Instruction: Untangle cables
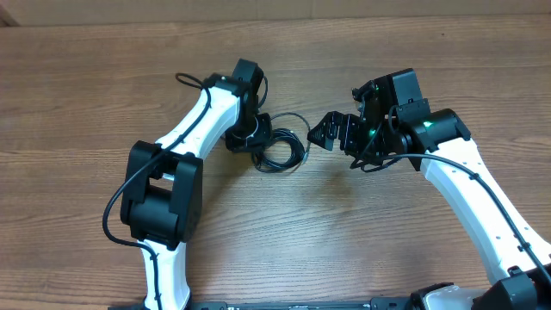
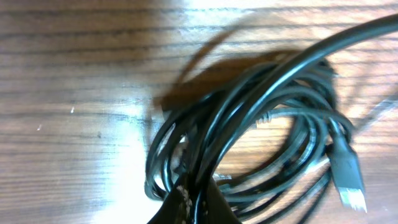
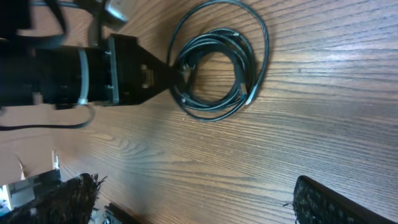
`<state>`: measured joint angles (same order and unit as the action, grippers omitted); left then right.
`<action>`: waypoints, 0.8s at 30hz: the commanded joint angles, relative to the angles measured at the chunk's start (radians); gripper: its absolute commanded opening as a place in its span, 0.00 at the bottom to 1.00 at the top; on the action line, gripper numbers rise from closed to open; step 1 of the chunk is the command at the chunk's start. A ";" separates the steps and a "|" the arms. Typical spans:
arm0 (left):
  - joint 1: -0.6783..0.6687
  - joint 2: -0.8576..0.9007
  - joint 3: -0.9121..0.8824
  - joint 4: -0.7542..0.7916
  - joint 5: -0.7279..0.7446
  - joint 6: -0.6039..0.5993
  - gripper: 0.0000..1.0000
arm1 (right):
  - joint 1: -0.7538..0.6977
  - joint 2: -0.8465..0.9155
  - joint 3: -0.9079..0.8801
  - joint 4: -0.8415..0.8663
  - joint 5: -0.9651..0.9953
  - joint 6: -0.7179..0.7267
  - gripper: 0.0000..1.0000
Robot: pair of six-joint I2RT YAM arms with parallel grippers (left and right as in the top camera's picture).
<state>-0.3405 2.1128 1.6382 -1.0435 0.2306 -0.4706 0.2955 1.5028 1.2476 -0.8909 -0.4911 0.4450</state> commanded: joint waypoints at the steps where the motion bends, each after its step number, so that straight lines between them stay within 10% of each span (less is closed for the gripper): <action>1: 0.000 0.005 0.142 -0.078 -0.002 0.043 0.04 | 0.004 -0.002 0.032 0.007 0.013 0.004 1.00; 24: 0.000 0.005 0.483 -0.306 0.420 0.063 0.04 | 0.020 -0.002 0.028 0.108 -0.079 -0.044 0.95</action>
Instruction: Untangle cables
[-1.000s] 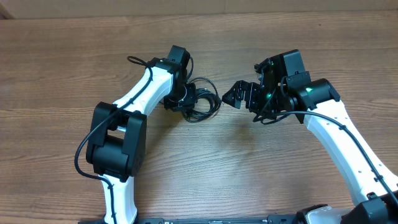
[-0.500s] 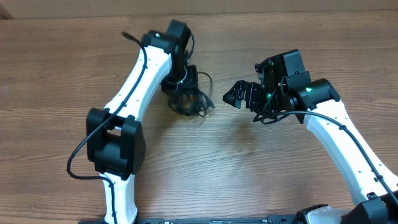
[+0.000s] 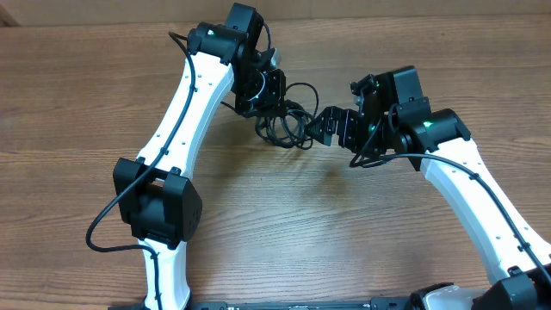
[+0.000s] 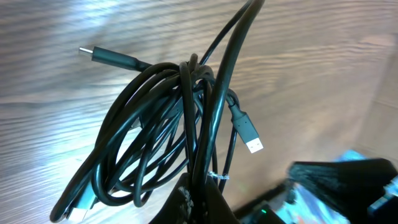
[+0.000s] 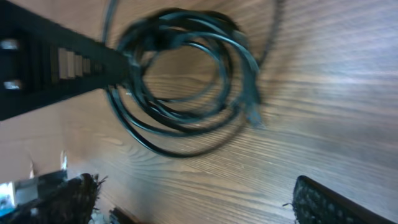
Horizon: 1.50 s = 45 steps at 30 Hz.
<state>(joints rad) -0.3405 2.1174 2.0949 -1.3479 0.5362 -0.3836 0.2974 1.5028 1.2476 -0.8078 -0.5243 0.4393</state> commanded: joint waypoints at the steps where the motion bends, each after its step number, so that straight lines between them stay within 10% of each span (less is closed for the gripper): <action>1: 0.000 0.000 0.027 -0.002 0.114 -0.053 0.04 | 0.025 -0.002 0.028 0.036 -0.045 -0.066 0.89; 17: 0.001 0.000 0.027 -0.004 0.279 -0.182 0.04 | 0.175 0.041 0.028 0.084 0.260 -0.238 0.70; 27: 0.002 0.000 0.027 -0.007 0.192 -0.182 0.04 | 0.175 0.063 0.029 0.108 0.284 -0.174 0.05; 37: -0.006 0.000 0.026 -0.018 -0.184 -0.181 0.10 | 0.172 0.055 0.113 0.115 0.219 -0.038 0.04; 40: -0.010 0.000 0.026 -0.027 -0.261 -0.181 0.31 | 0.172 0.045 0.175 0.111 0.217 -0.015 0.04; 45: -0.010 0.001 0.021 -0.042 -0.312 -0.180 0.36 | 0.172 0.044 0.274 0.103 0.216 0.011 0.04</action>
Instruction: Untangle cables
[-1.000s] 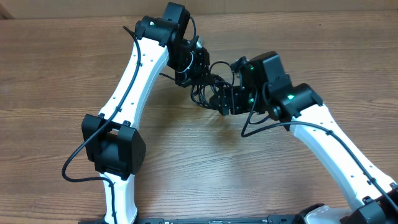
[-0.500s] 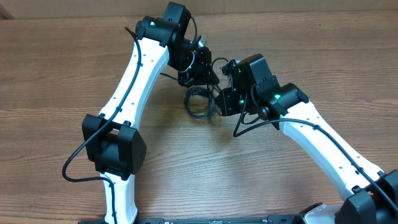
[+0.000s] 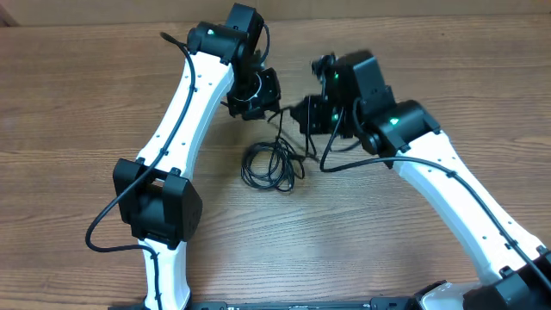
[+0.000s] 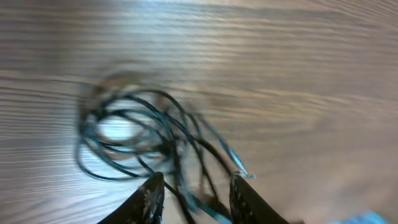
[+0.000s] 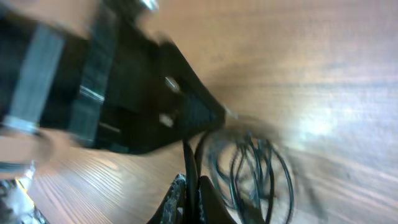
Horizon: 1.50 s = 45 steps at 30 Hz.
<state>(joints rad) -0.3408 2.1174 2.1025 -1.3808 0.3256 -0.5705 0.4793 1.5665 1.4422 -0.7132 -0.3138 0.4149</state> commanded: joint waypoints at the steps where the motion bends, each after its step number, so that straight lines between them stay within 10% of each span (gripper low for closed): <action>1: -0.010 0.002 0.012 -0.010 -0.101 0.009 0.38 | -0.010 -0.020 0.096 0.008 0.006 0.035 0.04; 6: -0.010 0.002 0.011 -0.010 -0.101 0.009 0.75 | -0.011 -0.020 0.172 0.008 0.005 0.104 0.04; 10: -0.012 0.002 0.011 -0.010 -0.101 0.010 0.86 | -0.011 -0.020 0.207 0.014 0.005 0.163 0.04; 30: -0.024 0.003 0.011 -0.016 -0.233 0.017 0.87 | -0.119 -0.058 0.217 0.010 -0.001 0.238 0.07; 45: -0.024 0.003 0.011 -0.002 -0.293 0.017 0.91 | -0.167 0.031 0.210 -0.295 0.147 0.160 0.68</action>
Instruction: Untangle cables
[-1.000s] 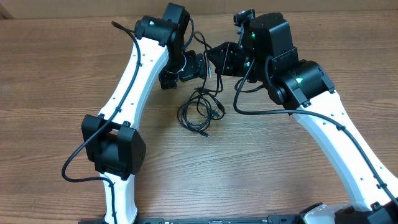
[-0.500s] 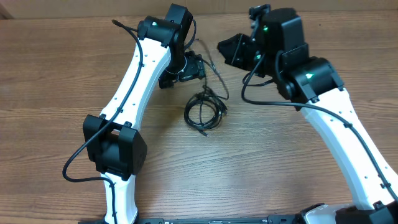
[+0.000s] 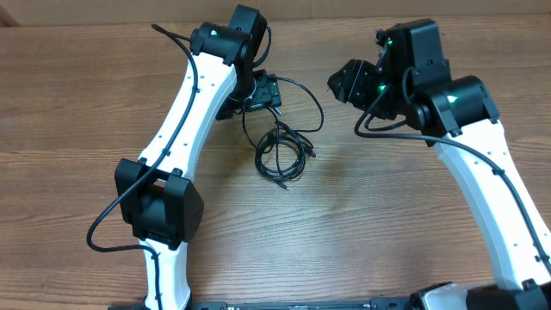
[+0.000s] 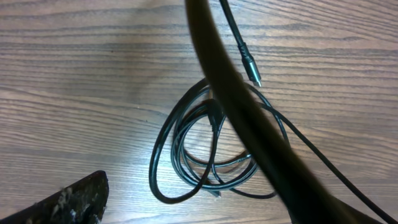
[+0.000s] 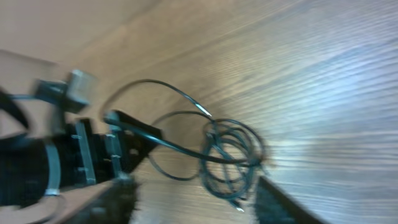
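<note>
A bundle of thin black cables (image 3: 281, 155) lies loosely coiled on the wooden table, also seen in the left wrist view (image 4: 211, 146) and the right wrist view (image 5: 233, 155). One strand (image 3: 319, 108) arcs from the coil up to my left gripper (image 3: 263, 90), which stands open just beyond the coil. That strand passes close across the left wrist view, hiding one finger; the other finger (image 4: 71, 199) shows at the lower left. A free plug end (image 4: 252, 70) rests on the wood. My right gripper (image 3: 343, 83) hovers open to the coil's right, holding nothing.
Bare wooden table (image 3: 103, 112) surrounds the coil on every side. A light wall or board edge (image 3: 344, 7) runs along the far side. Both white arms reach in from the near edge.
My right gripper, then shut on a cable strand beside the left gripper, is now open and farther right. The left jaws stand wider apart. The coil lies slightly farther from me.
First my left gripper was shut on the coil at the table. Then it held the bundle raised, farther back. Later the coil lay on the table, left jaws parted and right gripper shut on a strand. Now both grippers are open, the coil looser.
</note>
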`<state>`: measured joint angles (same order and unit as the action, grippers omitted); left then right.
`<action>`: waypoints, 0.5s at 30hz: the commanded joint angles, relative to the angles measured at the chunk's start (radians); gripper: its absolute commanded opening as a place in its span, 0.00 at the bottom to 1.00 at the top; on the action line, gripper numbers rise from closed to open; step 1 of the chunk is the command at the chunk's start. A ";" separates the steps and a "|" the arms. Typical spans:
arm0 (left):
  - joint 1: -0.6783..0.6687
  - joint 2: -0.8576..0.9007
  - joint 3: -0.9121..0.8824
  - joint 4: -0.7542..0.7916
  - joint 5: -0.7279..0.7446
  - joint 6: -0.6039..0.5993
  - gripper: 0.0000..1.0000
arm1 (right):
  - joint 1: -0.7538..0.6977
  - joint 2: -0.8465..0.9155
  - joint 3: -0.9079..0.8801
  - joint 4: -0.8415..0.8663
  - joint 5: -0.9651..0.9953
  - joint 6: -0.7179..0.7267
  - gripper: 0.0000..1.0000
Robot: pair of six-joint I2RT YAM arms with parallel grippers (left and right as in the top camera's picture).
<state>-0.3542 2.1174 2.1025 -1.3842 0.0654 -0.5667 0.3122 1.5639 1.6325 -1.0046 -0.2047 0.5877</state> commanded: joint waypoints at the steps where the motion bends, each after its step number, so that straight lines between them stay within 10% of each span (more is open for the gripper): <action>1: -0.011 0.003 0.011 0.002 -0.070 0.013 0.92 | 0.000 0.041 0.016 0.000 0.040 -0.013 0.71; 5: 0.005 0.003 0.011 0.001 -0.224 0.012 0.93 | 0.000 0.088 0.016 0.008 0.039 -0.032 0.81; 15: 0.071 0.003 0.011 0.001 -0.021 0.020 0.93 | 0.003 0.223 0.016 0.120 -0.173 -0.417 1.00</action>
<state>-0.2924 2.1174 2.1025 -1.3842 0.0010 -0.5663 0.3122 1.7454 1.6325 -0.8982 -0.2848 0.3164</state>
